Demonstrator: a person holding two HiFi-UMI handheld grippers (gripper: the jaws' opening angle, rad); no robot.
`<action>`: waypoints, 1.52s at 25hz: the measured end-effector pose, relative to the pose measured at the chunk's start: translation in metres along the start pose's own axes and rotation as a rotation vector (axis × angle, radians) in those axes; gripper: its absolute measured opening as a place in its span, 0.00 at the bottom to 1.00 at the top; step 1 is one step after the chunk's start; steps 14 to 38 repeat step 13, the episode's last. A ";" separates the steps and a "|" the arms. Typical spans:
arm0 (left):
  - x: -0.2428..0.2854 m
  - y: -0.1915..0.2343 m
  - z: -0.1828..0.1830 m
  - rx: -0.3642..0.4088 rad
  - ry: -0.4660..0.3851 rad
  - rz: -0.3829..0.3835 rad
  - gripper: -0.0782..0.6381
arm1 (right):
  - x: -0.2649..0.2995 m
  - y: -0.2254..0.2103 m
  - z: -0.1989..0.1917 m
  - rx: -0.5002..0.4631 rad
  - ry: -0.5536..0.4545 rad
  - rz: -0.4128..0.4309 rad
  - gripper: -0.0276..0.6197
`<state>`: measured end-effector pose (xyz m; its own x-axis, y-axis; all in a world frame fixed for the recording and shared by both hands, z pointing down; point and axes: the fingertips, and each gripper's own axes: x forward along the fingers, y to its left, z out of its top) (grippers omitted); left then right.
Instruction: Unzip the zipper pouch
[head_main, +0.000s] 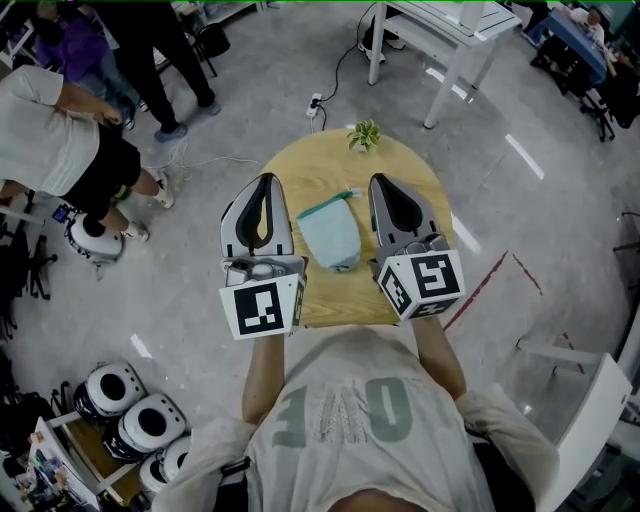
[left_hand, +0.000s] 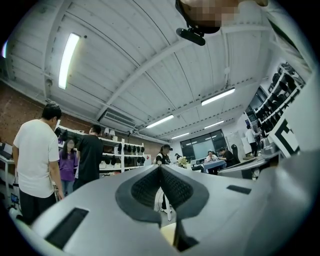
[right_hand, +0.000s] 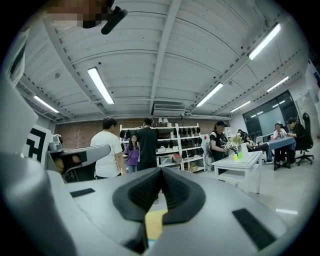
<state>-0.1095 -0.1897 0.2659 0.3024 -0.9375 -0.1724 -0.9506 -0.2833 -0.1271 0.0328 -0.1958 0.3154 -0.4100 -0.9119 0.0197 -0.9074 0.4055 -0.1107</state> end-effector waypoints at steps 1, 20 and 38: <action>0.000 0.001 0.000 -0.008 -0.002 0.001 0.15 | 0.001 0.000 0.000 0.000 0.001 0.001 0.09; 0.000 0.010 -0.007 -0.028 0.022 0.010 0.15 | 0.006 0.002 -0.003 -0.002 0.014 0.008 0.09; 0.000 0.010 -0.007 -0.028 0.022 0.010 0.15 | 0.006 0.002 -0.003 -0.002 0.014 0.008 0.09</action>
